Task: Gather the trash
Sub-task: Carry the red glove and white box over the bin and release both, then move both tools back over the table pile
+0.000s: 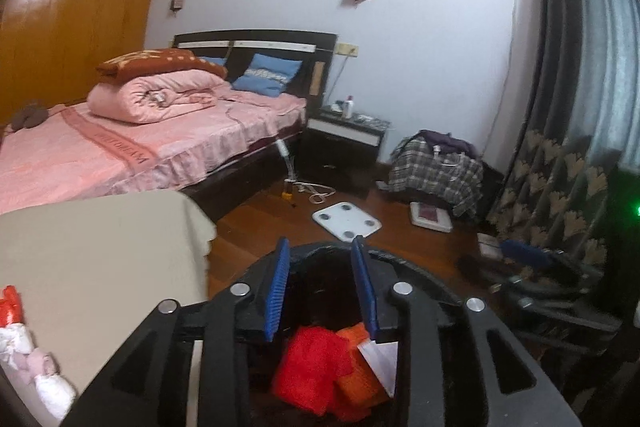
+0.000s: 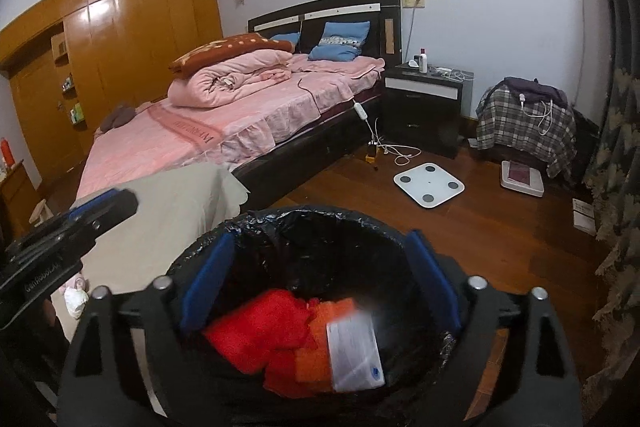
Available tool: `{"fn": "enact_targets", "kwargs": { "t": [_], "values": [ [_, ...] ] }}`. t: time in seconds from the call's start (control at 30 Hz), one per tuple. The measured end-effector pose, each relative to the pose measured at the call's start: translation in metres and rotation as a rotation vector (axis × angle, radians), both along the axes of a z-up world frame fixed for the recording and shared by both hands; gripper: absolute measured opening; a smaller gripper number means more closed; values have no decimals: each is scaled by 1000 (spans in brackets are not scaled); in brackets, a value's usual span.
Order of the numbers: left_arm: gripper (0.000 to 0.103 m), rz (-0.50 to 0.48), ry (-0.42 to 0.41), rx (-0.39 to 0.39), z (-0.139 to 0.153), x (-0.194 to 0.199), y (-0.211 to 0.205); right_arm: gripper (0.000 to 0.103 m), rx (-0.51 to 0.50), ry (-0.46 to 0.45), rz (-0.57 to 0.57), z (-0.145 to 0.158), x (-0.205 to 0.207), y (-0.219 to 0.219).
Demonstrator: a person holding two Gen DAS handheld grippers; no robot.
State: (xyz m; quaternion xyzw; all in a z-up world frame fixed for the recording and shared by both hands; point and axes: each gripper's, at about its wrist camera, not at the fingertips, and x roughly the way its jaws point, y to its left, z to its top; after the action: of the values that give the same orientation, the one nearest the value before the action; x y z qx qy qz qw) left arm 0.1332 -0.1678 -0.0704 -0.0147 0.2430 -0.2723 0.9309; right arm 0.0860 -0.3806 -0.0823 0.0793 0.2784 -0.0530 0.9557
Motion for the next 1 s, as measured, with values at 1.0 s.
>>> {"fn": "enact_targets", "kwargs": {
  "t": [1.0],
  "values": [
    [81,639,52,160,-55,-45,296,97,37,92,473,-29,65,268]
  ]
}}
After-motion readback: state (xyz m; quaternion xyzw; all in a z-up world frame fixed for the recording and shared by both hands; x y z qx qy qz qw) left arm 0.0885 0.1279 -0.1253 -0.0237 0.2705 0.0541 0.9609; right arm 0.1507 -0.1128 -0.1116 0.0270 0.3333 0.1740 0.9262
